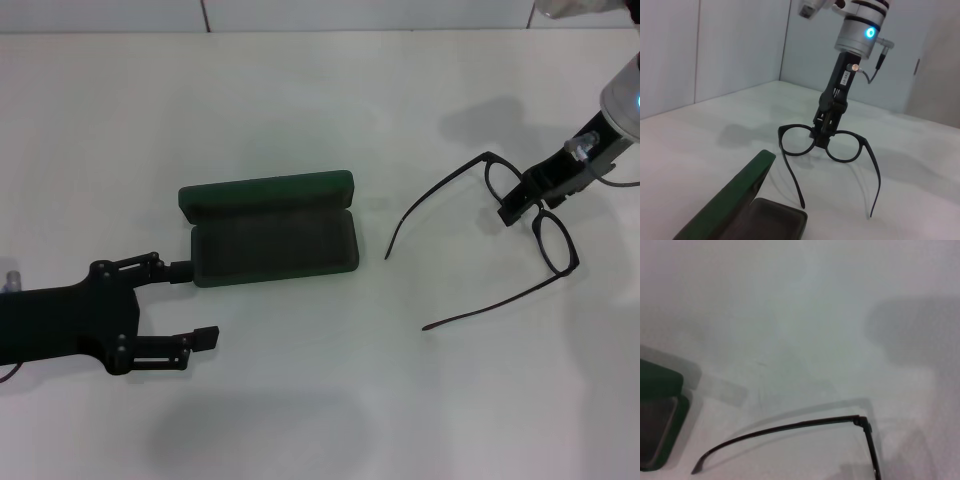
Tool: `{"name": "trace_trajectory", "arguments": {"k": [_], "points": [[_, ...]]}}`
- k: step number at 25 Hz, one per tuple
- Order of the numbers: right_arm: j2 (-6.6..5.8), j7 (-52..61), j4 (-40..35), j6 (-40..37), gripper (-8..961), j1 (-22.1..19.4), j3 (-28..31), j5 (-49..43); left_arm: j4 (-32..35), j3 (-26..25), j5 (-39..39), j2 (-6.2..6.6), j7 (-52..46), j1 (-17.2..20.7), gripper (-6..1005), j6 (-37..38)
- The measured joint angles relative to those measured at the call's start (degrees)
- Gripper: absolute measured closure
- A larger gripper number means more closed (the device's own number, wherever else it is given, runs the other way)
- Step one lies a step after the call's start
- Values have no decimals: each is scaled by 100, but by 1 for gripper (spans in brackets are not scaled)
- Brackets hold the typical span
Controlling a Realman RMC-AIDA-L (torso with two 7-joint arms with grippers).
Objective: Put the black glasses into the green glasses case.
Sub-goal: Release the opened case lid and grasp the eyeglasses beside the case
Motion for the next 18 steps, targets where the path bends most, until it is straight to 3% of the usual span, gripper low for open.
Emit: {"name": "trace_trajectory", "arguments": {"k": [3, 9, 18], "points": [[36, -2, -92, 10, 167, -55, -22, -1, 0, 0, -17, -7, 11, 1, 118, -1], [41, 7, -98, -16, 384, -58, -28, -6, 0, 1, -33, -8, 57, 0, 119, 0], [36, -3, -107, 54, 798, -73, -29, -6, -53, 0, -18, -17, 62, 0, 119, 5]]}}
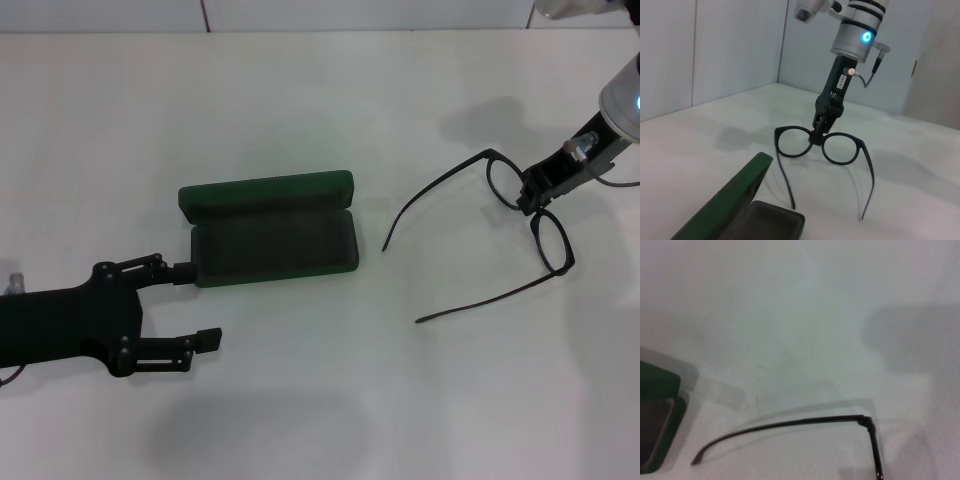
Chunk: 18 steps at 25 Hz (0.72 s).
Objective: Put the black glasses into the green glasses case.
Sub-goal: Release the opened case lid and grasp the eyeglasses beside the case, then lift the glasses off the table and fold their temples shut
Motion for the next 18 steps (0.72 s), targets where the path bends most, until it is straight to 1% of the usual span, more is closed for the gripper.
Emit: {"name": "trace_trajectory", "arguments": {"k": [1, 7, 10, 13, 16, 18], "points": [[-1, 0, -1, 1, 843, 0, 0, 0, -6, 0, 1, 0, 0, 0, 120, 0], [-34, -2, -27, -17, 883, -2, 4, 3, -41, -2, -2, 0, -51, 0, 120, 1], [-41, -13, -187, -79, 882, -91, 22, 37, -79, -53, -30, 0, -196, 0, 120, 2], [-50, -18, -586, -209, 883, -302, 71, 82, -79, -154, -27, -27, -444, 4, 121, 2], [-123, -78, -1027, -371, 885, -545, 374, 125, -80, -163, -2, -105, -500, 81, 121, 2], [-176, -269, -1273, -440, 887, -710, 767, 267, -85, -165, -14, -166, -502, 144, 121, 0]]}}
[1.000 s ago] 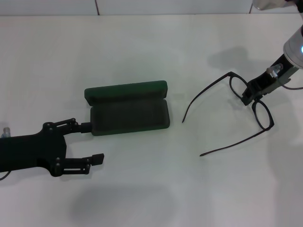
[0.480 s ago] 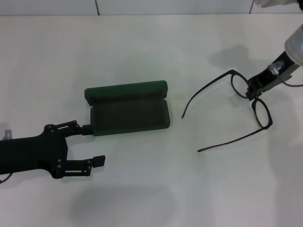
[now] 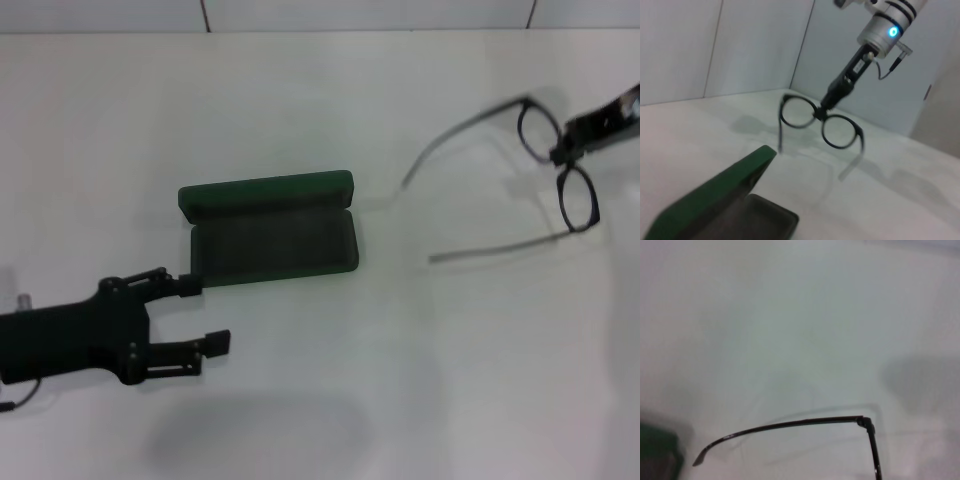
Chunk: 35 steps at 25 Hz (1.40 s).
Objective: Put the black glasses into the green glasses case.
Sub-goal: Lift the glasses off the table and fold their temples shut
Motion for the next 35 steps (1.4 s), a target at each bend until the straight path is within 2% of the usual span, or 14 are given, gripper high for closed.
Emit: {"name": "trace_trajectory", "arguments": {"k": [4, 8, 10, 13, 17, 21, 28, 33, 35], "points": [[-77, -632, -291, 21, 889, -336, 646, 663, -237, 38, 9, -92, -49, -28, 122, 38], [-72, -1268, -412, 246, 889, -591, 785, 1589, -803, 169, 149, -43, -61, -337, 122, 91], [-37, -1560, -408, 357, 889, -667, 787, 2001, -1126, 204, 229, -13, -61, -554, 122, 90], [51, -1988, -299, 472, 889, -717, 792, 2498, -1371, 205, 247, -41, -55, -756, 123, 24], [260, -2633, -87, 539, 890, -792, 796, 3245, -1572, 201, 210, -127, 157, -952, 123, -212], [414, -3291, 383, 575, 890, -870, 741, 4027, -1971, 167, 138, -126, 350, -1274, 213, -262], [440, -4799, 1649, 383, 890, -926, 546, 5414, -2217, 183, -122, -136, 304, -1511, 426, -214], [467, -5752, 2286, -20, 890, -1015, 547, 5964, -2285, 181, -191, -134, 314, -1648, 657, -61], [474, -6135, 2553, -131, 890, -1046, 547, 6136, -2292, 172, -205, -131, 306, -1709, 816, 69]]}}
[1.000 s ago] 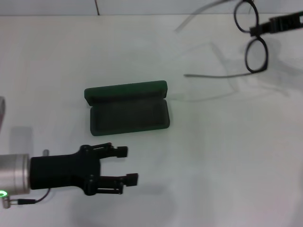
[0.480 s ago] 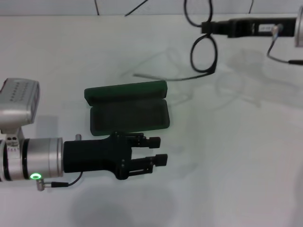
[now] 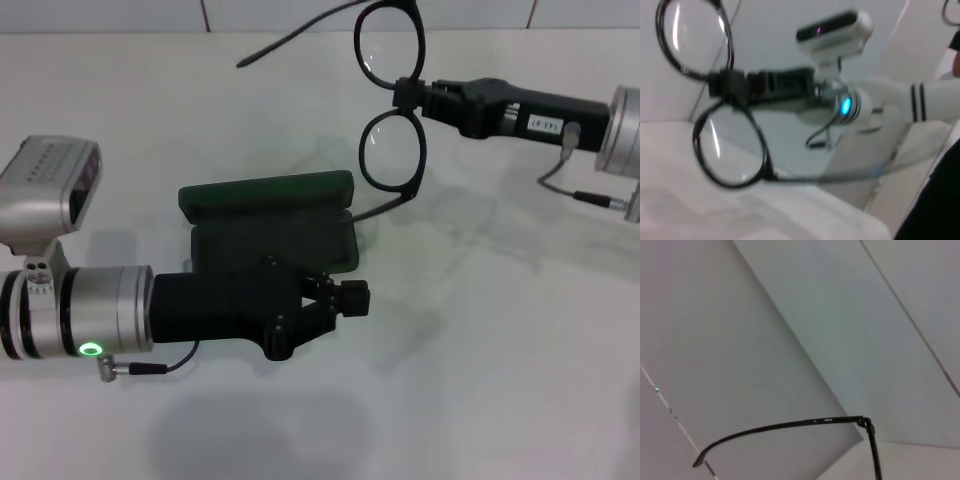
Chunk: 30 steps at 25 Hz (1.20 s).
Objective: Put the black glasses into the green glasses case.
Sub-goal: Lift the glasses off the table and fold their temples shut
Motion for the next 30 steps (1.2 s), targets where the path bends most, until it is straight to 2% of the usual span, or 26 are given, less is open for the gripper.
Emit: {"name": "trace_trajectory", "arguments": {"k": [1, 7, 12, 17, 21, 30], "points": [[2, -155, 117, -60, 890, -14, 1, 58, -3, -1, -17, 4, -3, -20, 895, 61], [0, -489, 249, -366, 891, -136, -10, 96, -8, 29, -126, 27, -152, -79, 953, 183], [-48, -685, 201, -369, 891, -216, -64, 81, -8, 30, -130, 52, -231, -98, 1001, 377], [-61, -831, 181, -381, 891, -237, -172, 67, 9, 29, -130, 52, -245, -118, 1000, 451], [-64, -850, 62, -381, 891, -237, -509, 62, 23, 27, -130, 52, -301, -160, 999, 459], [-65, -860, -35, -730, 891, -228, -727, 62, 48, -1, -351, 68, -431, -272, 998, 460]]}}
